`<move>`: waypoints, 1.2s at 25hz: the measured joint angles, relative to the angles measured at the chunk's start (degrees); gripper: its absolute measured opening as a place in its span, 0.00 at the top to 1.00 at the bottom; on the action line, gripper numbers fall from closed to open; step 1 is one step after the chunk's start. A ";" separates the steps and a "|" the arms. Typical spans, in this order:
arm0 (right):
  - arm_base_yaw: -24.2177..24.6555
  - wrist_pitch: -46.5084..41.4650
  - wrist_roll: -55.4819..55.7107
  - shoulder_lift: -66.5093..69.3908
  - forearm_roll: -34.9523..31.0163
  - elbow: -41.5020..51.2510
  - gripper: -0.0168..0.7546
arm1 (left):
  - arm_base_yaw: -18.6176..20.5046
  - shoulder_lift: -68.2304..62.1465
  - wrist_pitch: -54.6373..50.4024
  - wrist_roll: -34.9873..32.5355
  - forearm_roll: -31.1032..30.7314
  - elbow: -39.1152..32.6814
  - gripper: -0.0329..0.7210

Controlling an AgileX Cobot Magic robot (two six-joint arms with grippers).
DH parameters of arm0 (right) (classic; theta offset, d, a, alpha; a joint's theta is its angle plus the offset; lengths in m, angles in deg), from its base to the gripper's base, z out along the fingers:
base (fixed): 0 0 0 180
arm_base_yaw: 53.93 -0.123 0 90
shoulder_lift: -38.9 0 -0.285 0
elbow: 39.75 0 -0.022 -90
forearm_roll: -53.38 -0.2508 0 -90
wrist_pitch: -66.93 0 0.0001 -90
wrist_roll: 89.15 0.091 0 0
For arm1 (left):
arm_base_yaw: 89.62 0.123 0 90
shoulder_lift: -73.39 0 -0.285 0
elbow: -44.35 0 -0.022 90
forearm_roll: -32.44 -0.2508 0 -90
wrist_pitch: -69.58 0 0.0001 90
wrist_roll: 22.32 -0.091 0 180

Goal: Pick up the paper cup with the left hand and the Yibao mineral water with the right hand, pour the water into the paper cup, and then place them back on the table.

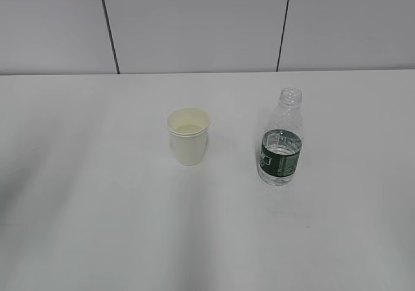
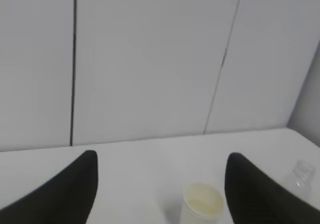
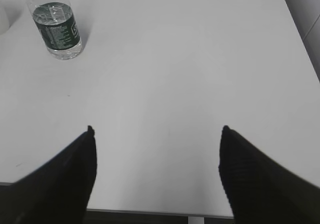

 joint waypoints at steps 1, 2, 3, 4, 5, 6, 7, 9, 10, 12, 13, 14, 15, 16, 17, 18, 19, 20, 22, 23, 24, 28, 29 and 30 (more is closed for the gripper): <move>0.00 0.00 0.00 0.00 0.00 0.00 0.21 | 0.00 0.00 -1.27 -2.90 3.10 0.00 0.31; 0.00 0.00 0.00 0.00 0.00 0.00 0.21 | 0.00 0.00 -2.17 -5.26 6.52 0.00 0.31; 0.00 0.00 0.00 0.00 0.00 0.00 0.21 | 0.00 0.00 -3.12 -8.01 9.67 0.00 0.31; 0.00 0.00 0.00 0.00 0.00 0.00 0.21 | 0.00 0.00 -4.04 -10.74 12.72 0.00 0.31; 0.00 0.00 0.00 0.00 0.00 0.00 0.21 | 0.00 0.00 -4.92 -13.63 15.29 0.00 0.31; 0.00 0.00 0.00 0.00 0.00 0.00 0.21 | 0.00 0.00 -5.80 -16.75 18.44 0.00 0.31; 0.00 0.00 0.00 0.00 0.00 0.00 0.21 | 0.00 0.00 -7.01 -19.42 21.43 0.00 0.31; 0.00 0.00 0.00 0.00 0.00 0.00 0.21 | -0.08 0.00 -9.85 -25.71 26.90 0.00 0.31; 0.00 0.00 0.00 0.00 0.00 0.00 0.21 | -0.52 0.00 -11.80 -28.62 30.17 0.00 0.31; 0.00 0.00 0.00 0.00 0.00 0.00 0.21 | -2.29 0.00 -16.22 -36.75 36.87 0.00 0.31; 0.00 0.00 0.00 0.00 0.00 0.00 0.21 | -3.68 0.00 -18.05 -41.25 40.79 0.00 0.31; 0.00 0.00 0.00 0.00 0.00 0.00 0.21 | -5.27 0.00 -20.16 -45.12 44.70 0.00 0.31; 0.00 0.00 0.00 0.00 0.00 0.00 0.21 | -6.66 0.00 -22.08 -49.81 47.96 0.00 0.31; 0.00 0.00 0.00 0.00 0.00 0.00 0.21 | -8.28 0.00 -23.83 -54.38 51.62 0.00 0.31; 0.00 0.00 0.00 0.00 0.00 0.00 0.21 | -9.75 0.00 -25.17 -57.96 55.05 0.00 0.31; 0.00 0.00 0.00 0.00 0.00 0.00 0.21 | -11.00 0.00 -26.59 -61.92 58.15 0.00 0.31; 0.00 0.00 0.00 0.00 0.00 0.00 0.21 | -11.84 0.00 -27.94 -65.42 60.42 0.00 0.31; 0.00 0.00 0.00 0.00 0.00 0.00 0.21 | -12.61 0.08 -29.05 -68.51 62.75 0.00 0.31; 0.00 0.00 0.00 0.00 0.00 0.00 0.21 | -13.43 1.02 -31.98 -73.02 66.47 0.00 0.31; 0.00 0.00 0.00 0.00 0.00 0.00 0.21 | -13.56 1.87 -34.03 -75.90 67.91 0.00 0.31; 0.00 0.00 0.00 0.00 0.00 0.00 0.21 | -13.62 2.92 -35.64 -78.13 69.26 0.00 0.31; 0.00 0.00 0.00 0.00 0.00 0.00 0.21 | -13.62 7.79 -43.92 -81.82 71.21 0.00 0.31; 0.00 0.00 0.00 0.00 0.00 0.00 0.21 | -13.62 8.91 -46.39 -82.02 71.27 0.00 0.31; 0.00 0.00 0.00 0.00 0.00 0.00 0.21 | -13.62 10.27 -48.44 -82.06 71.29 0.00 0.31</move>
